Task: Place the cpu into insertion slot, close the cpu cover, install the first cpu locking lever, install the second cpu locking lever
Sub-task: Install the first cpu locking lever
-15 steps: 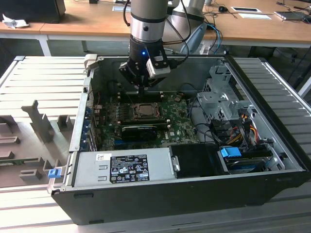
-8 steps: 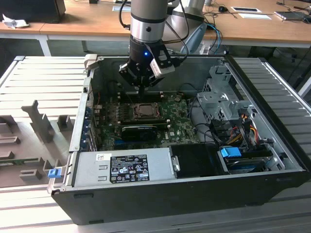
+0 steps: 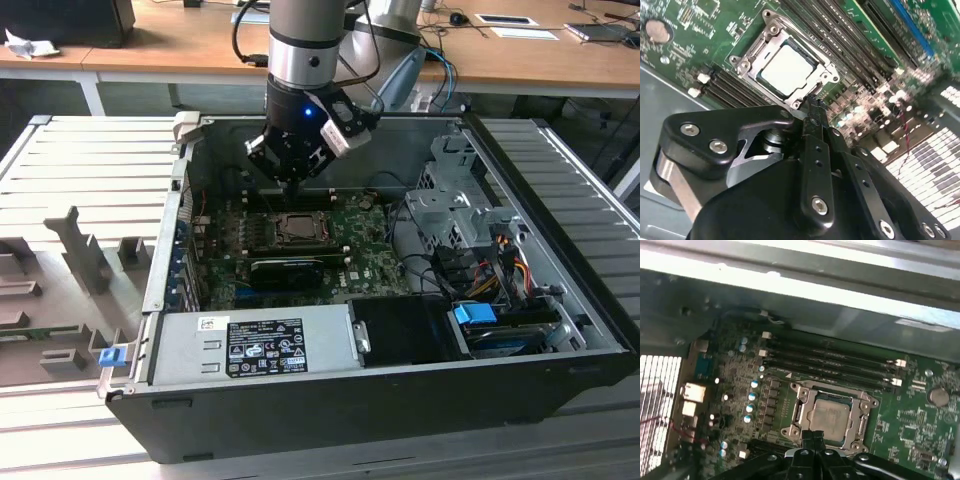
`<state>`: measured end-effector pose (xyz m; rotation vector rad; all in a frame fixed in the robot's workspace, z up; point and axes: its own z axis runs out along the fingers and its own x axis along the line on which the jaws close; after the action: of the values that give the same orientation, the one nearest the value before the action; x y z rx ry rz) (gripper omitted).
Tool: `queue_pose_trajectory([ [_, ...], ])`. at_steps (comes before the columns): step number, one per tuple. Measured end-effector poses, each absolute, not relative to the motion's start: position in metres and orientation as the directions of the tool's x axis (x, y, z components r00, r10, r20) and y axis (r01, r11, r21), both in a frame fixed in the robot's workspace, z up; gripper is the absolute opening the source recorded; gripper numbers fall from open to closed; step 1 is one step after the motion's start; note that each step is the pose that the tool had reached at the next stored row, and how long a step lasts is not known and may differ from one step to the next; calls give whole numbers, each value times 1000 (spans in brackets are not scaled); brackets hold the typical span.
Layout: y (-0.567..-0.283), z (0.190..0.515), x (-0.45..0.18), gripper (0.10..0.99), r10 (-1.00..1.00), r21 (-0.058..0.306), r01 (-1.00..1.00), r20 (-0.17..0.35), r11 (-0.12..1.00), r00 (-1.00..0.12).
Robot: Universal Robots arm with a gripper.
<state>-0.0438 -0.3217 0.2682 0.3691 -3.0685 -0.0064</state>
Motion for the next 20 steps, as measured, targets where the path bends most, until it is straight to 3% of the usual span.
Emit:
queue_pose_trajectory([
  [5,-322,266,-44,106,-465,10,-465,50,885,-884],
  [11,-322,266,-44,106,-581,9,-582,48,813,-812],
  [20,-322,265,-44,106,-460,13,-460,40,888,-887],
])
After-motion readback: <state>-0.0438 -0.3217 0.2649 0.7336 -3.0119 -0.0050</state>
